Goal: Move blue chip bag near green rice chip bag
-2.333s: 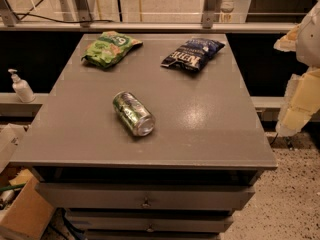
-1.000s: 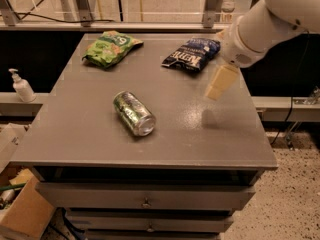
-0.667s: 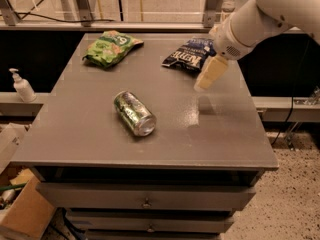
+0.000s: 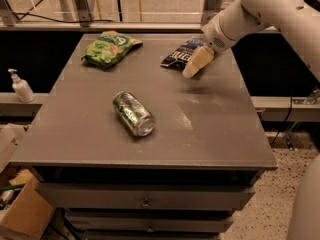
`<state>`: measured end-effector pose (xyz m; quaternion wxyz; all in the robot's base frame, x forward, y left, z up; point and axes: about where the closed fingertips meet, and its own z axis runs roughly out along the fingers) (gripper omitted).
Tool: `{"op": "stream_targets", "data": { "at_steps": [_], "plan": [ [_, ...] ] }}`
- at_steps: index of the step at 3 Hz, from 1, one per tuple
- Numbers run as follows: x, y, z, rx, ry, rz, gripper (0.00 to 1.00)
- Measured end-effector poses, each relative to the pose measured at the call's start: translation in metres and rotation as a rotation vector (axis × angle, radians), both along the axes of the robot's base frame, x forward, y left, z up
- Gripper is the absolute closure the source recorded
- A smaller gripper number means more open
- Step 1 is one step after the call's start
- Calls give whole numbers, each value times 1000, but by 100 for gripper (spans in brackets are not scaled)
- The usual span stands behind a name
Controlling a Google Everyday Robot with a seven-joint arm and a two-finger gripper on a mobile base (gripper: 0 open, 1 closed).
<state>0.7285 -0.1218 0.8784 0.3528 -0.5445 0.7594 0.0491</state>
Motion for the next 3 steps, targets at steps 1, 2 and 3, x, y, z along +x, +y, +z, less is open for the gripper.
{"op": "stream_targets", "data": {
  "at_steps": [1, 2, 3],
  "plan": [
    [27, 0, -12, 9, 7, -6, 0],
    [43, -1, -24, 8, 14, -11, 18],
    [48, 1, -32, 18, 25, -9, 41]
  ]
}}
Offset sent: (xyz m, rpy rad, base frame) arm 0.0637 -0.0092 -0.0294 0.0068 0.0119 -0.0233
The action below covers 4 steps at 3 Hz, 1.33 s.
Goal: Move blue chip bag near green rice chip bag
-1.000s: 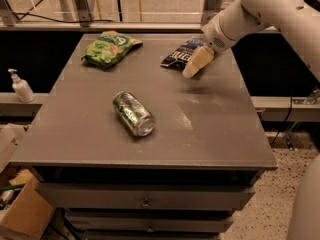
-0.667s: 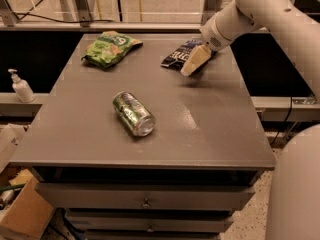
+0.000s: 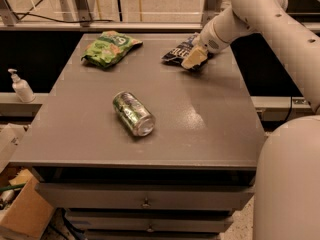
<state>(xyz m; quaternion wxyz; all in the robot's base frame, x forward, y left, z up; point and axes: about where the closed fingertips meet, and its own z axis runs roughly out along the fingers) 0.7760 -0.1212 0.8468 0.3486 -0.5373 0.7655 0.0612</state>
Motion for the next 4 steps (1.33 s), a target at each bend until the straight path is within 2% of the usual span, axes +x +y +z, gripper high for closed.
{"op": "stream_targets", "data": {
  "at_steps": [2, 3, 4],
  "plan": [
    [-3, 3, 2, -9, 7, 19, 87],
    [-7, 21, 25, 10, -13, 66, 100],
    [-19, 54, 61, 61, -44, 160, 100]
  ]
}}
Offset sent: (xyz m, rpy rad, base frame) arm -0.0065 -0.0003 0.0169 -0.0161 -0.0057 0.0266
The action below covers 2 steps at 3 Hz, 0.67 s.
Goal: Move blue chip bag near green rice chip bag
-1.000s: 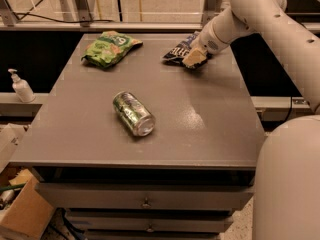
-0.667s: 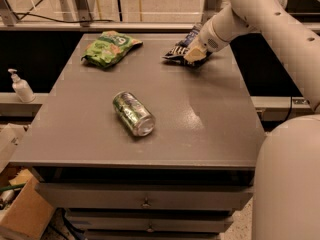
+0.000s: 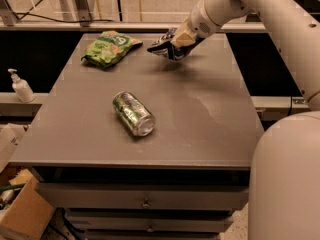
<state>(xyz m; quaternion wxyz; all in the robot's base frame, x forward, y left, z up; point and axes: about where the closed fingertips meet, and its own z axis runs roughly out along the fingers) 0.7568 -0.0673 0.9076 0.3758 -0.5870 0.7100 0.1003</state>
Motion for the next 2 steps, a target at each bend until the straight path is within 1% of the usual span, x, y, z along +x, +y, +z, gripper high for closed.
{"op": "stream_targets", "data": {
  "at_steps": [1, 2],
  "plan": [
    [-18, 42, 29, 56, -25, 108, 100],
    [-34, 81, 41, 101, -30, 192, 100]
  ]
}}
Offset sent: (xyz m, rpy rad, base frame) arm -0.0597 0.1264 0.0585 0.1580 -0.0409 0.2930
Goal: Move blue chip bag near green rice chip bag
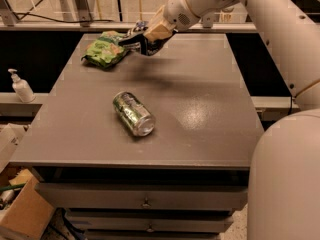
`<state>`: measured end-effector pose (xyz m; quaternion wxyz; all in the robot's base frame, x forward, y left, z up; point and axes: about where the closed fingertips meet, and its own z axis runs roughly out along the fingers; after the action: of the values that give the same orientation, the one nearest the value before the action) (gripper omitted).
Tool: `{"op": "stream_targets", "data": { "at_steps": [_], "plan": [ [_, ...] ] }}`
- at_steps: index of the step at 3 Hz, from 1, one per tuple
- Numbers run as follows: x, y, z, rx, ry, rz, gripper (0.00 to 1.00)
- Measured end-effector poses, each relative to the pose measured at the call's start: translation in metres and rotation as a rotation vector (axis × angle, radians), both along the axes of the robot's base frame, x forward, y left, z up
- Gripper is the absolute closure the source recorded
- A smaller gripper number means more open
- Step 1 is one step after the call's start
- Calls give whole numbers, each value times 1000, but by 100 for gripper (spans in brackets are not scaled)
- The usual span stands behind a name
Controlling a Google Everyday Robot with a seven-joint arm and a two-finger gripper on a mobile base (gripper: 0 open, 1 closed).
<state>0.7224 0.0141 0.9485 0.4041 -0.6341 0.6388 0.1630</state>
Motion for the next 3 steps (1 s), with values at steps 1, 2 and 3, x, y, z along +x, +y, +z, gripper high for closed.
{"op": "stream_targets", "data": {
  "at_steps": [1, 2, 3],
  "plan": [
    [-16, 40, -11, 32, 24, 68, 100],
    [-24, 75, -36, 32, 52, 118, 100],
    [-20, 100, -65, 12, 77, 140, 100]
  ]
}}
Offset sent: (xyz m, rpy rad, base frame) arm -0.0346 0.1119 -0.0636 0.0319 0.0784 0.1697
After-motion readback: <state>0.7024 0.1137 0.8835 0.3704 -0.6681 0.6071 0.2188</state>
